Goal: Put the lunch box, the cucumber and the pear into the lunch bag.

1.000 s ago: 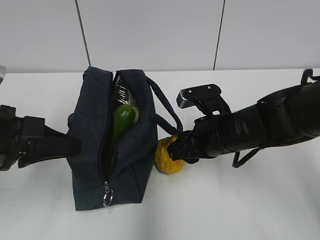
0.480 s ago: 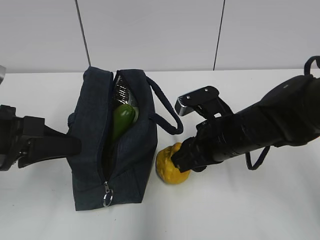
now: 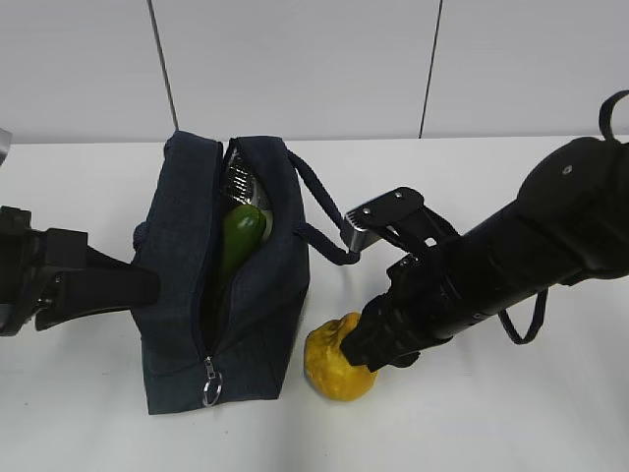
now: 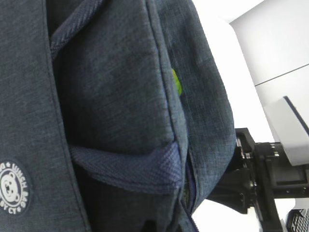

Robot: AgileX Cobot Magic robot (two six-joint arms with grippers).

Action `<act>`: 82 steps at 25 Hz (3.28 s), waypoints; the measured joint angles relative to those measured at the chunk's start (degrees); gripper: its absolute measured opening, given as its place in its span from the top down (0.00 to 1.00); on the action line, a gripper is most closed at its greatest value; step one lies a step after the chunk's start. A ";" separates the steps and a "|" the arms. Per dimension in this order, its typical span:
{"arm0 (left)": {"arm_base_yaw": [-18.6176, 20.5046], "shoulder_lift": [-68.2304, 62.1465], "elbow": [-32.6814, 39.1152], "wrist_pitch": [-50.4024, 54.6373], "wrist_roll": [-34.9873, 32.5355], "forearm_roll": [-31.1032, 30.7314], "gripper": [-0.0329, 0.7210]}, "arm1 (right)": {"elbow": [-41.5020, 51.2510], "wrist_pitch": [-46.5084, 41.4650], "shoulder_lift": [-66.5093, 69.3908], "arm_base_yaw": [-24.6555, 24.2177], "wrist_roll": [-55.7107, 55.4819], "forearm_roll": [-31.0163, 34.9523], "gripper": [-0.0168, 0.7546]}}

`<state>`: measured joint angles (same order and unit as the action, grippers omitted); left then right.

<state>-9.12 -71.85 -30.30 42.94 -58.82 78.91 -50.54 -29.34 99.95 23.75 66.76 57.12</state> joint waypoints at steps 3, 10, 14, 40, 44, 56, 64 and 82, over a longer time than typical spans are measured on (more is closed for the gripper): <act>0.00 0.00 0.00 0.00 0.00 0.00 0.98 | 0.00 -1.37 -2.15 0.00 -1.64 -2.19 0.63; 0.00 0.00 0.00 0.00 0.00 0.00 0.98 | 0.00 -7.18 -9.89 0.00 -3.80 -3.59 0.63; 0.00 0.00 0.00 0.00 0.00 0.00 0.98 | 0.00 -10.87 -15.25 0.00 -5.37 -5.47 0.63; 0.00 0.00 0.00 -0.10 0.00 0.00 0.98 | -4.90 -3.17 -16.71 0.00 25.77 39.51 0.63; 0.00 0.00 0.00 -0.10 0.00 0.00 0.98 | -10.14 -3.17 -9.10 0.00 28.17 42.49 0.63; -0.05 0.00 0.00 -0.41 0.00 2.23 0.98 | -21.23 0.71 6.36 0.00 28.67 34.79 0.63; -0.05 0.00 0.00 -0.58 0.00 3.51 0.98 | -21.58 2.06 6.49 2.89 28.57 28.11 0.63; -0.05 0.00 0.00 0.38 -2.08 7.72 0.98 | -21.58 5.52 6.49 5.18 27.66 20.29 0.28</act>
<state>-9.17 -71.85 -30.30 43.31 -60.90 86.63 -72.11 -23.82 106.45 28.92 94.42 77.41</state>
